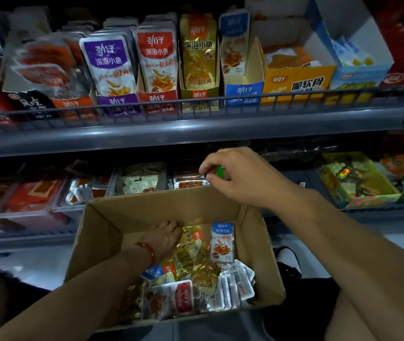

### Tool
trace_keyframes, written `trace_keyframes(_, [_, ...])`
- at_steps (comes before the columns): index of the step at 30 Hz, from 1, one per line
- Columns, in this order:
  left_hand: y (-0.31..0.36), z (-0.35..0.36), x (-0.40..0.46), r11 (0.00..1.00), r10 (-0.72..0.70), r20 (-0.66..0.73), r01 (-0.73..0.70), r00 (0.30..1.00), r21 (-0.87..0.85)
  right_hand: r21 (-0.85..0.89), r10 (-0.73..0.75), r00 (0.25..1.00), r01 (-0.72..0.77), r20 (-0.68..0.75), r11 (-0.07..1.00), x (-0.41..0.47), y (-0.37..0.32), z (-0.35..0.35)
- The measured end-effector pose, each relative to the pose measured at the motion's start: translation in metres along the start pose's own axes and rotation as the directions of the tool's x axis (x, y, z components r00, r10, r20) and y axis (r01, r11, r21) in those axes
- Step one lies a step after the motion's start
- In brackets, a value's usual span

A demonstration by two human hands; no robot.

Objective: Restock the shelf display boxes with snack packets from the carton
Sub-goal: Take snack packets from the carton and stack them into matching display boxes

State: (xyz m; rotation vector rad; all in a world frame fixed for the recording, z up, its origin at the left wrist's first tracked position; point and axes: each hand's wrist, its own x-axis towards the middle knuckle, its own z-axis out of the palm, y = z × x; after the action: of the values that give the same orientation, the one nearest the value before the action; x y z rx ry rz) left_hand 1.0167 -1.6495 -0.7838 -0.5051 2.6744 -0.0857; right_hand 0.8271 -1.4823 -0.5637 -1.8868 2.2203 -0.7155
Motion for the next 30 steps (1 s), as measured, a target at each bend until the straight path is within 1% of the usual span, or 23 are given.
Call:
trace_keyframes(2, [0.009,-0.01,-0.003,0.999,-0.04,0.041,0.039,0.998,0.018,0.001,0.002,1.0,-0.002,0.018,1.0,0.0,0.002,-0.001])
trace_keyframes(4, [0.012,-0.014,-0.004,0.993,-0.103,0.031,0.101,0.994,0.06,0.008,0.011,1.0,-0.012,0.022,1.0,0.0,0.004,-0.002])
trace_keyframes(6, [0.009,-0.017,-0.01,0.988,-0.152,0.046,0.151,0.987,0.03,0.009,0.02,0.999,-0.02,0.032,1.0,0.001,0.006,-0.003])
trace_keyframes(7, [0.007,-0.018,-0.013,0.982,-0.186,0.069,0.187,0.98,-0.009,0.008,0.024,0.999,-0.025,0.04,1.0,0.001,0.006,-0.003])
trace_keyframes(8, [0.003,-0.02,-0.015,0.975,-0.201,0.058,0.205,0.978,-0.082,0.009,0.03,0.998,-0.03,0.047,1.0,0.001,0.007,-0.003])
trace_keyframes(10, [-0.001,-0.03,-0.022,0.936,-0.211,0.034,0.212,0.977,-0.281,0.007,0.039,0.997,-0.04,0.063,0.999,0.002,0.007,-0.002])
trace_keyframes(11, [-0.004,-0.037,-0.025,0.905,-0.198,0.045,0.2,0.979,-0.375,0.009,0.041,0.996,-0.042,0.077,0.999,0.002,0.007,-0.001])
trace_keyframes(13, [-0.009,-0.055,-0.033,0.849,-0.136,0.093,0.165,0.986,-0.503,0.02,0.033,0.991,-0.036,0.126,0.999,0.002,0.007,0.001])
trace_keyframes(15, [-0.013,-0.082,-0.046,0.776,-0.082,0.102,0.128,0.991,-0.617,0.019,0.034,0.975,-0.039,0.219,0.999,0.002,0.007,0.003])
trace_keyframes(17, [-0.016,-0.112,-0.058,0.665,-0.033,0.015,0.033,0.999,-0.746,-0.038,0.071,0.939,-0.062,0.336,0.997,0.0,0.009,0.005])
trace_keyframes(19, [-0.015,-0.141,-0.069,0.51,0.028,-0.113,-0.112,0.993,-0.853,-0.088,0.133,0.901,-0.106,0.413,0.99,-0.004,0.011,0.003])
trace_keyframes(20, [-0.014,-0.151,-0.073,0.437,0.041,-0.165,-0.166,0.985,-0.884,-0.057,0.142,0.902,-0.13,0.408,0.99,-0.005,0.011,0.001])
trace_keyframes(22, [-0.012,-0.164,-0.079,0.303,0.01,-0.226,-0.218,0.974,-0.928,0.125,0.121,0.935,-0.171,0.333,0.977,-0.007,0.01,-0.006])
trace_keyframes(23, [-0.011,-0.168,-0.079,0.239,-0.013,-0.25,-0.24,0.968,-0.941,0.224,0.123,0.95,-0.191,0.286,0.956,-0.008,0.008,-0.01])
trace_keyframes(25, [-0.008,-0.175,-0.082,0.141,-0.047,-0.282,-0.273,0.958,-0.951,0.356,0.166,0.964,-0.233,0.208,0.905,-0.011,0.004,-0.018])
trace_keyframes(26, [-0.007,-0.178,-0.082,0.106,-0.055,-0.295,-0.289,0.954,-0.952,0.394,0.191,0.965,-0.249,0.18,0.885,-0.012,0.002,-0.021])
trace_keyframes(30, [-0.01,-0.188,-0.084,0.052,-0.082,-0.368,-0.364,0.926,-0.93,0.474,0.307,0.95,-0.293,0.049,0.83,-0.017,-0.008,-0.025])
